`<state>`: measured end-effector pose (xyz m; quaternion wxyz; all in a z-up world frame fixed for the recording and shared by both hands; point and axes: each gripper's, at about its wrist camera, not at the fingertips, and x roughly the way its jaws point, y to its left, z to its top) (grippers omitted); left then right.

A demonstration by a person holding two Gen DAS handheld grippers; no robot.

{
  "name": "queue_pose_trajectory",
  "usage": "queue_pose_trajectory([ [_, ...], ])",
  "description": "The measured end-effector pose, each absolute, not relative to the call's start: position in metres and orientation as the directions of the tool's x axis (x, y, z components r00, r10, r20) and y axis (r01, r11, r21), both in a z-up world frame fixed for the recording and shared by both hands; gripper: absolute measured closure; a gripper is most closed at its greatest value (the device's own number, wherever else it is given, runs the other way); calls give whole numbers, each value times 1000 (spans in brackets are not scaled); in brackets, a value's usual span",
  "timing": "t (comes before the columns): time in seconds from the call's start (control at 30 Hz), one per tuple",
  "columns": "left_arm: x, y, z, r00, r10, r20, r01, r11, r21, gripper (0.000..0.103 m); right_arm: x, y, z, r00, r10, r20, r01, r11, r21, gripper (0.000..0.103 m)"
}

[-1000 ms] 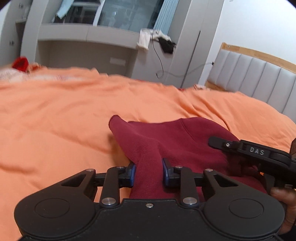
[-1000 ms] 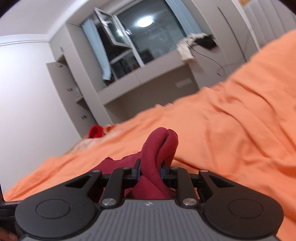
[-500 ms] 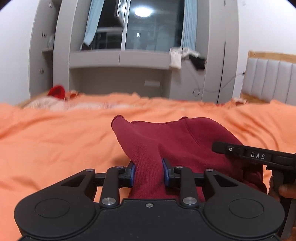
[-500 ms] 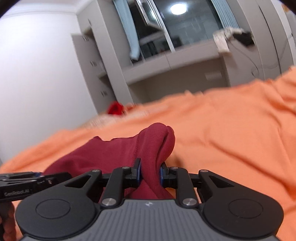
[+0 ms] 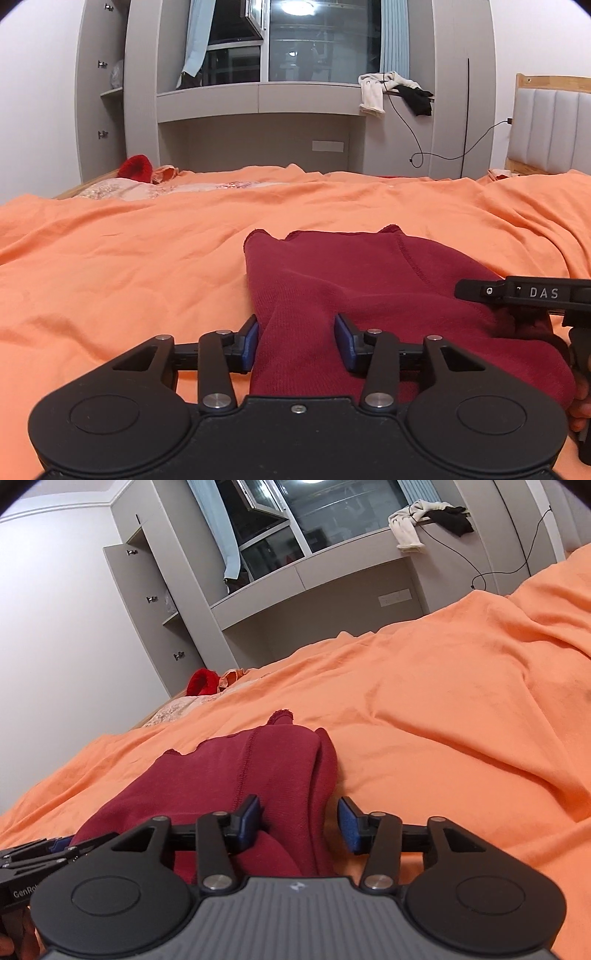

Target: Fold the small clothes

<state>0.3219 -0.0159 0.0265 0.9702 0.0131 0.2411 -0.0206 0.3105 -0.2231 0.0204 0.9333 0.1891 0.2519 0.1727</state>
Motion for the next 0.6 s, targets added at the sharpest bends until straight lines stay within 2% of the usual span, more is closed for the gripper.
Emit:
queue_pose_trajectory([
  [0.23, 322, -15, 26, 885, -16, -465, 23, 1000, 11, 47, 317, -226, 19, 813, 418, -406, -205, 858, 471, 33],
  [0.3, 324, -14, 26, 884, -10, -467, 15, 1000, 8, 42, 316, -228, 19, 814, 422, -400, -207, 853, 478, 28],
  [0.47, 325, -7, 31, 874, 4, -487, -19, 999, -25, 20, 308, -232, 27, 833, 411, -372, -212, 856, 472, 11],
  [0.6, 319, -1, 44, 884, 15, -467, -39, 998, -42, 12, 293, -236, 39, 852, 392, -347, -217, 868, 447, 2],
])
